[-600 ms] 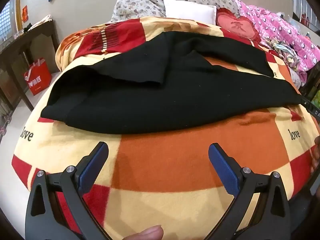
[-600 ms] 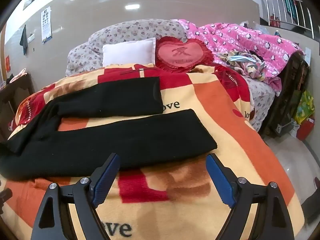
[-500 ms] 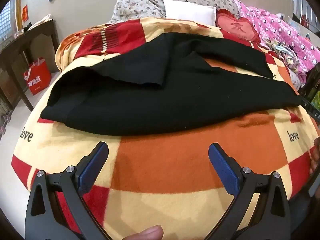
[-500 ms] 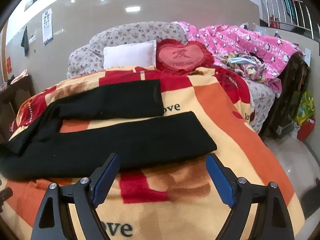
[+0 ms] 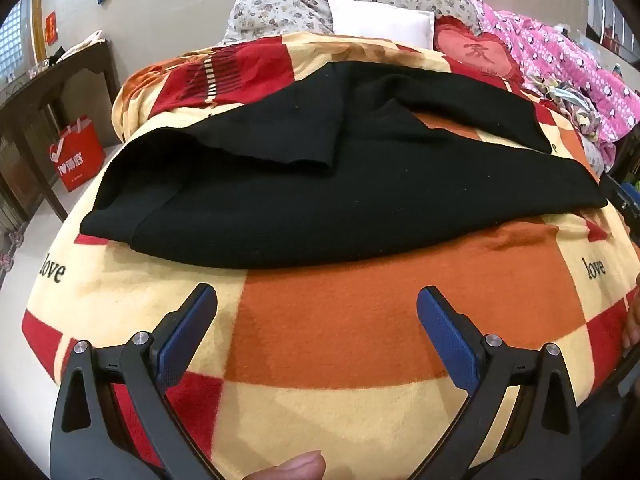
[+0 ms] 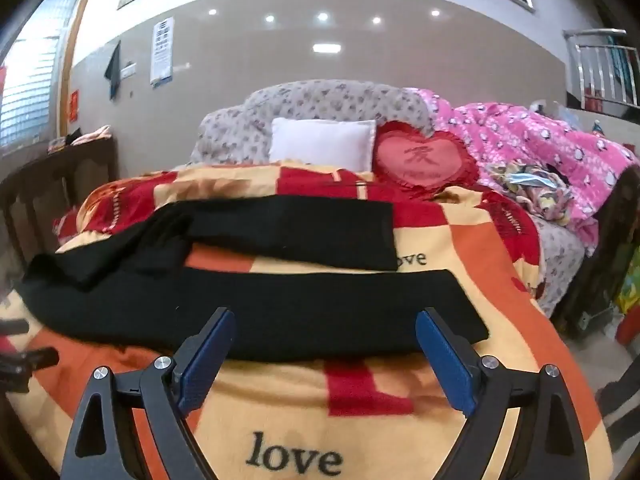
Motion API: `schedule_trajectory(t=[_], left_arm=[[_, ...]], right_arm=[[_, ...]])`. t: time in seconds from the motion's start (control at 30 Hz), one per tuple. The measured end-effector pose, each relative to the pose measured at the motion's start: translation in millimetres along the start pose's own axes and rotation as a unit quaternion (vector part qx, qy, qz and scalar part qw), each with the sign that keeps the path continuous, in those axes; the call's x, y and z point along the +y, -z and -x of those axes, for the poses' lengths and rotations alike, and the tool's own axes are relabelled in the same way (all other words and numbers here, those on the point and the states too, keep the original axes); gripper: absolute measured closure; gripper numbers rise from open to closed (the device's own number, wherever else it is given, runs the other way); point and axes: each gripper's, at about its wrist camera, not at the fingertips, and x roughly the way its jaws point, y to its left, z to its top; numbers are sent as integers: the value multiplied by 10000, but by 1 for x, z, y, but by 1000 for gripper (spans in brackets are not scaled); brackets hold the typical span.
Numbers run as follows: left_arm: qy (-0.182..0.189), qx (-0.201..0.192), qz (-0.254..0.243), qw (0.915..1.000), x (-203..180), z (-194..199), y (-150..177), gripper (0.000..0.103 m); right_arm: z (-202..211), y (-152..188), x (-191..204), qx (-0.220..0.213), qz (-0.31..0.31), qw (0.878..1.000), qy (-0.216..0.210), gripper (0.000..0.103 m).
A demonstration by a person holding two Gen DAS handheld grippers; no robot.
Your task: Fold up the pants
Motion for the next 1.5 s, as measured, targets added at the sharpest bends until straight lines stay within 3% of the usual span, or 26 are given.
schedule_trajectory(t=[0.23,0.47,1.13,1.27,1.5], left_arm=[[-38,-105,-101,9999,-4,1,-1,2],[-25,-103,-105,9999,-5,1,-1,2],[156,-608,-208,9978,-8,7,0,2],[410,-478,-205,9978,-9,9,0,2],[307,-357,-310,9984,-8,5,0,2]], right_arm=[[-4,7,-19,346,-578,9977,-4,13],[-6,11,-34,397,-923,9949,133,14],[-11,8,-22,527,-645,9963,196,18],[-12,9,-22,517,-682,9962,183,18],[-14,10,-26,571,-845,9947,136,18]])
